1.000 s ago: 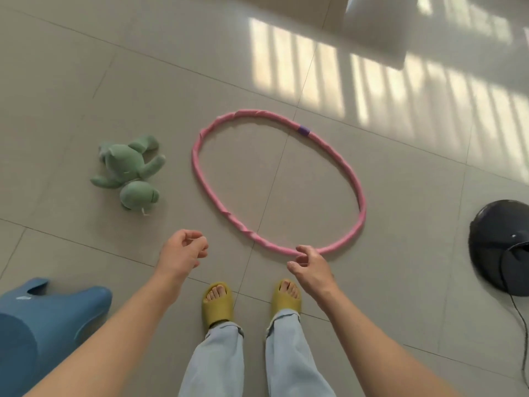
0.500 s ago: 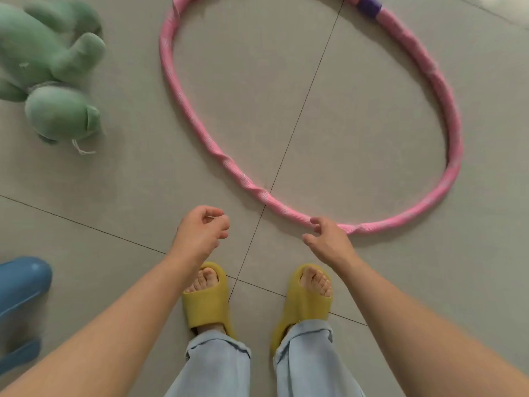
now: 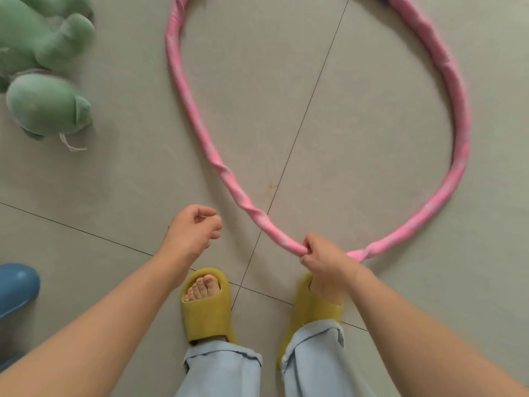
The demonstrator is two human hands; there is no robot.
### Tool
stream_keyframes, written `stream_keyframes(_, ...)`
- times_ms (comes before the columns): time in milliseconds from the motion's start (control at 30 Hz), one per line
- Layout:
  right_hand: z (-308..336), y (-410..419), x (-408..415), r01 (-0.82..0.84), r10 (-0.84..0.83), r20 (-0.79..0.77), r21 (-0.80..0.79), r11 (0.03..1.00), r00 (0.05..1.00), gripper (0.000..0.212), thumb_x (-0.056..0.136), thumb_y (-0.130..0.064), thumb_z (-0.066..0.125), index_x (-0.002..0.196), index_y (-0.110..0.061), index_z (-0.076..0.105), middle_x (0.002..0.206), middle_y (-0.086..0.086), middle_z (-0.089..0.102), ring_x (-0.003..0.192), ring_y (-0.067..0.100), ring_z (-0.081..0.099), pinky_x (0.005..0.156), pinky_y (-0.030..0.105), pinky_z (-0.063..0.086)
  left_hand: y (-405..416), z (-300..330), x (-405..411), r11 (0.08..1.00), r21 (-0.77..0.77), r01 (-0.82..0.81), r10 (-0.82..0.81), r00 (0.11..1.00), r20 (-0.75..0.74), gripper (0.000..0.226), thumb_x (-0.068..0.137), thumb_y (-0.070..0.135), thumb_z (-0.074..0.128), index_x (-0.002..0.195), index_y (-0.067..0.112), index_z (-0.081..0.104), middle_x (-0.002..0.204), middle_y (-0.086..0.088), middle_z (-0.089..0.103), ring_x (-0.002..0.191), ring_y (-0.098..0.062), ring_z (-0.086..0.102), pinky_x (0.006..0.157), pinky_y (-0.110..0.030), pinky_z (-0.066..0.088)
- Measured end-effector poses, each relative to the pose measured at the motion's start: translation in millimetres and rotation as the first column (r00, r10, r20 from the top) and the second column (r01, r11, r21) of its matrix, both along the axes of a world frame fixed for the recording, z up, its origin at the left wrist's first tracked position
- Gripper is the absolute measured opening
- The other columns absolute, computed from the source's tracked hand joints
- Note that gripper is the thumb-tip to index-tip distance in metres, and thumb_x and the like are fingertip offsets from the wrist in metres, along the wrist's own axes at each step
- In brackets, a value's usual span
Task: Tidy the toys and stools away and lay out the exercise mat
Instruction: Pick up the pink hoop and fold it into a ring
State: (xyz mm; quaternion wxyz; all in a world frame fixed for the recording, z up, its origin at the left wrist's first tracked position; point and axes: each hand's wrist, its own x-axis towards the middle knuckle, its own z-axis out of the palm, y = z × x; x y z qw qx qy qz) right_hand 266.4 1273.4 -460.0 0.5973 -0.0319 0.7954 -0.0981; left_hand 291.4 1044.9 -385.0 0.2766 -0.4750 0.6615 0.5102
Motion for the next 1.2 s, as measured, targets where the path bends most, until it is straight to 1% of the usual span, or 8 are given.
stream_keyframes(100, 64, 1, 8, 0.031, -0.032, -0.029, -0.033, 0.999, 0.999, 0.009, 0.083, -0.026, 0.045, 0.089, -0.019, 0.042, 0.088, 0.002, 0.056, 0.083, 0.025, 0.054, 0.072, 0.031, 0.04, 6, 43, -5, 1.0, 0.016, 0.018, -0.017, 0.999, -0.028, 0.013, 0.088, 0.007, 0.055, 0.101, 0.01, 0.054, 0.099, -0.011, 0.06, 0.074, -0.014, 0.059, 0.069, -0.025, 0.044)
stream_keyframes(233, 173, -6, -8, -0.04, 0.028, -0.201, -0.059, 0.997, 0.979, 0.02, 0.081, -0.035, 0.046, 0.067, -0.023, 0.038, 0.079, -0.001, 0.054, 0.076, 0.024, 0.048, 0.067, 0.03, 0.038, 16, 120, -24, 0.998, 0.045, 0.037, -0.032, 0.995, -0.097, 0.012, 0.088, 0.007, 0.055, 0.086, 0.019, 0.053, 0.089, -0.006, 0.06, 0.072, -0.013, 0.058, 0.067, -0.021, 0.043)
stream_keyframes(467, 365, -17, -48, -0.048, -0.024, -0.401, -0.169, 0.984, 0.916, 0.011, 0.08, -0.039, 0.049, 0.08, -0.028, 0.05, 0.081, -0.006, 0.056, 0.079, 0.017, 0.051, 0.07, 0.029, 0.04, 26, 292, -74, 0.99, 0.054, 0.133, -0.112, 0.951, -0.29, 0.006, 0.089, 0.01, 0.056, 0.093, 0.015, 0.055, 0.088, -0.004, 0.063, 0.081, -0.017, 0.06, 0.067, -0.023, 0.042)
stream_keyframes(633, 491, -26, -51, -0.081, -0.066, -0.528, -0.25, 0.965, 0.847, 0.01, 0.08, -0.037, 0.052, 0.08, -0.027, 0.054, 0.077, -0.005, 0.057, 0.081, 0.019, 0.057, 0.073, 0.028, 0.045, 19, 406, -89, 0.97, 0.012, 0.243, -0.216, 0.885, -0.412, 0.016, 0.087, 0.007, 0.055, 0.1, 0.018, 0.056, 0.1, -0.008, 0.063, 0.087, -0.018, 0.058, 0.072, -0.026, 0.042)
stream_keyframes(733, 560, -26, -57, -0.105, -0.089, -0.607, -0.277, 0.955, 0.79, 0.016, 0.081, -0.036, 0.054, 0.069, -0.027, 0.047, 0.074, -0.006, 0.057, 0.077, 0.017, 0.055, 0.075, 0.028, 0.048, 17, 464, -87, 0.942, 0.024, 0.336, -0.282, 0.825, -0.489, 0.026, 0.077, 0.003, 0.053, 0.092, 0.024, 0.058, 0.096, -0.007, 0.061, 0.085, -0.017, 0.056, 0.069, -0.019, 0.043)
stream_keyframes(833, 628, -22, -69, -0.142, -0.123, -0.707, -0.304, 0.942, 0.696, 0.01, 0.082, -0.034, 0.056, 0.073, -0.028, 0.055, 0.066, -0.011, 0.053, 0.072, 0.012, 0.051, 0.072, 0.023, 0.041, 17, 518, -81, 0.909, 0.018, 0.416, -0.332, 0.751, -0.57, 0.031, 0.074, 0.002, 0.053, 0.097, 0.022, 0.058, 0.092, -0.001, 0.06, 0.08, -0.008, 0.055, 0.065, -0.009, 0.042)
stream_keyframes(1000, 714, -16, -92, -0.109, -0.298, -0.788, -0.416, 0.903, 0.539, 0.02, 0.08, -0.029, 0.063, 0.071, -0.012, 0.06, 0.067, 0.002, 0.059, 0.072, 0.024, 0.057, 0.068, 0.036, 0.049, 10, 586, -82, 0.831, -0.116, 0.544, -0.469, 0.572, -0.672, 0.049, 0.076, -0.006, 0.05, 0.113, 0.026, 0.058, 0.115, 0.003, 0.058, 0.105, -0.007, 0.052, 0.068, -0.005, 0.042)
stream_keyframes(1200, 792, -17, -102, -0.008, -0.686, -0.623, -0.742, 0.67, 0.375, 0.025, 0.073, -0.023, 0.075, 0.067, -0.005, 0.06, 0.056, -0.001, 0.047, 0.052, 0.011, 0.043, 0.054, 0.027, 0.037, -15, 634, -86, 0.778, -0.159, 0.608, -0.549, 0.535, -0.642, 0.048, 0.06, 0.034, 0.064, 0.106, 0.042, 0.057, 0.12, 0.004, 0.057, 0.12, -0.013, 0.046, 0.087, -0.02, 0.039)
